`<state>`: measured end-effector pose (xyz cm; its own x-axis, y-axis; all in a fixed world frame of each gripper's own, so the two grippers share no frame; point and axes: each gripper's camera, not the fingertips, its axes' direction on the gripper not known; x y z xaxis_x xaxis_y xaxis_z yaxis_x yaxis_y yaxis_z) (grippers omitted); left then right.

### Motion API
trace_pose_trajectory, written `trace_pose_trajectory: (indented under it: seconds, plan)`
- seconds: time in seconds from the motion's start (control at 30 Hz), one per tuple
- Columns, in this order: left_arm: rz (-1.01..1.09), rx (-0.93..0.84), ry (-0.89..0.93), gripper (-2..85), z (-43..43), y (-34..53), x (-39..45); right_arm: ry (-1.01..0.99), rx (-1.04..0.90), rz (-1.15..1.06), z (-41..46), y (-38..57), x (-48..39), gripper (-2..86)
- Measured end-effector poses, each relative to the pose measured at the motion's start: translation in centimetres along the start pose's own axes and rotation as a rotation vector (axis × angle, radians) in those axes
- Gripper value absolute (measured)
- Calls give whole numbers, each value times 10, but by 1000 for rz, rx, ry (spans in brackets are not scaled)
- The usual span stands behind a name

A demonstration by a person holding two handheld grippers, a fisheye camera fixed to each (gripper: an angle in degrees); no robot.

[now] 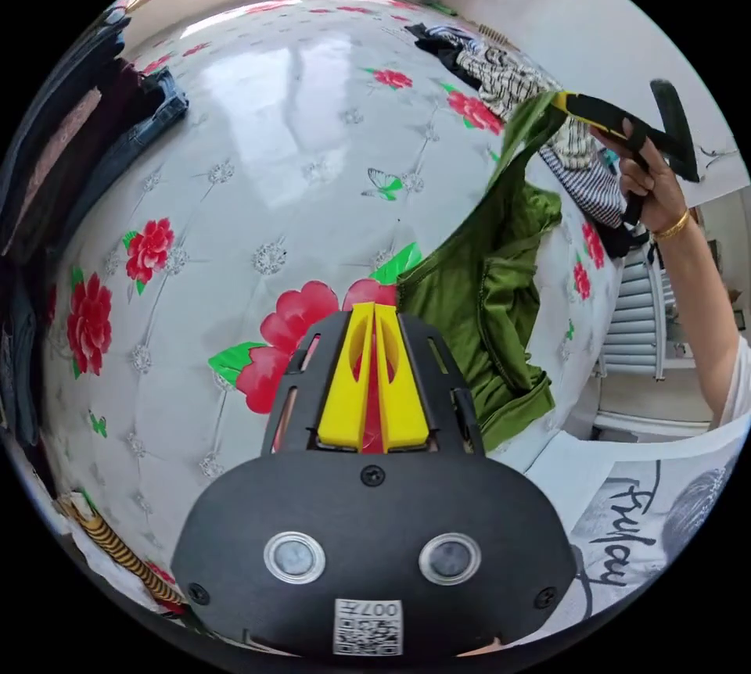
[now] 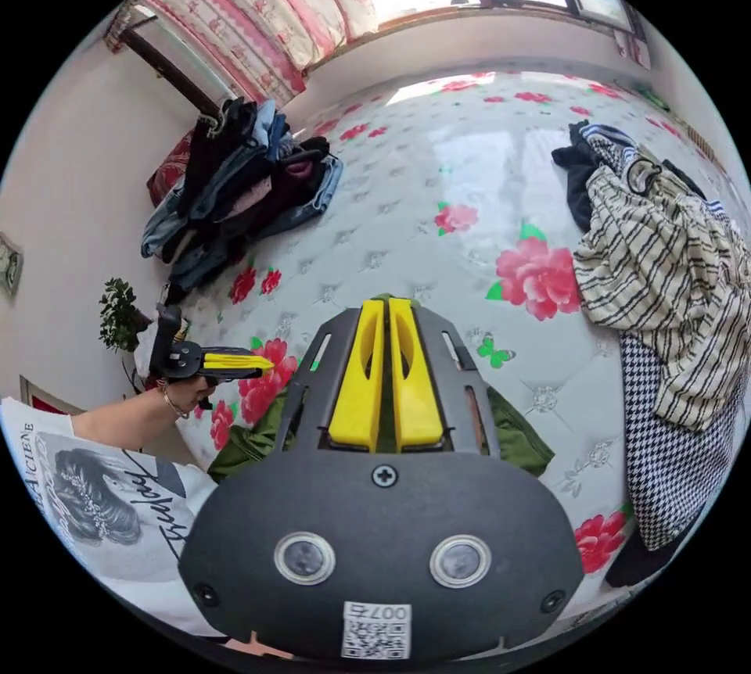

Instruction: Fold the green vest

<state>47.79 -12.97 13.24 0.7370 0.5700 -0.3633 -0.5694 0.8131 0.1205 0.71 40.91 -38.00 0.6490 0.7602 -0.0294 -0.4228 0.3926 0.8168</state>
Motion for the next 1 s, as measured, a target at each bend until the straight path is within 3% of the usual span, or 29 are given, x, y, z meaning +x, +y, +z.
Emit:
trace_pose_trajectory:
  seconds: [0.13, 0.23, 0.37, 0.43, 0.57, 0.83, 1.0]
  plan:
    - [-44, 180, 149, 10, -50, 9, -15, -109, 221, -196, -105, -14, -64, -2]
    - [20, 259, 213, 85, -67, 21, 3, -146, 348, -311, -160, -6, -114, -1]
    - [80, 57, 182, 116, -15, 56, 31, -118, 429, -360, -193, 8, -155, 1]
    - [36, -37, 133, 114, 10, 80, 33, 93, 434, -312, -186, 6, -167, 7]
    - [-74, 13, 126, 100, 12, 126, 25, 337, 243, -175, -135, -4, -134, 21]
    - [-187, 25, 194, 112, 8, 117, 8, 59, -166, 85, 28, 133, -58, 36]
    - [-109, -70, 129, 103, 34, 81, 50, 52, -245, 30, 94, 161, -73, 42]
